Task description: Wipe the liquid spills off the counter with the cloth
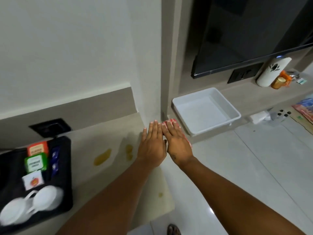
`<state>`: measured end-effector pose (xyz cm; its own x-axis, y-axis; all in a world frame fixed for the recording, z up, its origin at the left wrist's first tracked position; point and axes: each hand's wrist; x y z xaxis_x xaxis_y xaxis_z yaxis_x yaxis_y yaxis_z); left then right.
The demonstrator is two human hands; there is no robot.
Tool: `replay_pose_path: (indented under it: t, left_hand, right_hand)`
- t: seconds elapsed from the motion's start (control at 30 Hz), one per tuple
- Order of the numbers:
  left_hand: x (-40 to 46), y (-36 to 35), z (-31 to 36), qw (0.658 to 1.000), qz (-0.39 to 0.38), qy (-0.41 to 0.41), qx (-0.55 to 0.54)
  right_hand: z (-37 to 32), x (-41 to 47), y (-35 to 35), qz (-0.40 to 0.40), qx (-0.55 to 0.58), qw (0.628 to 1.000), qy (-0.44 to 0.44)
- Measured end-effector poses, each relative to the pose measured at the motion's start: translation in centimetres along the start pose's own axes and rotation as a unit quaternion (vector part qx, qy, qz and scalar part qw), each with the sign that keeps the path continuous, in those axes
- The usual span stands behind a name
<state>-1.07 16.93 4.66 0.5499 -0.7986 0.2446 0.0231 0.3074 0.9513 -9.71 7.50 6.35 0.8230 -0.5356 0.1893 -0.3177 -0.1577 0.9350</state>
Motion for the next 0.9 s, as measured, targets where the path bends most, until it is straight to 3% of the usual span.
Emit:
replay_pose_path:
  t: [0.1, 0.23, 0.43, 0.6, 0.73, 0.9]
  left_hand:
    - [-6.4, 2.2, -1.8, 1.0, 0.006, 0.005, -0.008]
    - [-14.6, 3.7, -5.6, 0.999, -0.036, 0.026, -0.005]
    - [-26.1, 3.5, -13.7, 0.987, -0.131, 0.088, 0.035]
    - [-28.8, 2.8, -17.6, 0.985, -0.145, 0.085, 0.045]
    - [-28.6, 2.5, -17.9, 0.988, -0.119, 0.084, 0.04]
    - [-28.7, 1.7, -18.2, 0.988, -0.11, 0.095, 0.044]
  right_hand:
    - [-4.3, -5.0, -1.0, -0.002, 0.056, 0.998, -0.005]
    - [-8.1, -12.3, -3.7, -0.042, 0.125, 0.988, -0.079]
    - [-9.3, -19.2, -6.7, -0.076, 0.077, 0.987, -0.115]
    - [-9.5, -19.5, -7.7, -0.062, -0.025, 0.996, -0.061]
    - [-7.9, -18.2, -8.4, -0.085, -0.012, 0.995, -0.039]
    - [-8.6, -9.1, -10.7, -0.041, 0.028, 0.994, -0.097]
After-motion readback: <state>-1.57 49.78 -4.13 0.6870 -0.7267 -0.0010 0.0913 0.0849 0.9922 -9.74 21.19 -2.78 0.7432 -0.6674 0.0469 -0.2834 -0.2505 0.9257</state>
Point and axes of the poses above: each hand's wrist, its own x-axis towards the middle knuckle, its own y-axis out of the back of the hand, z = x × y, and after that the axes turned 11 degrees about z, right-handed
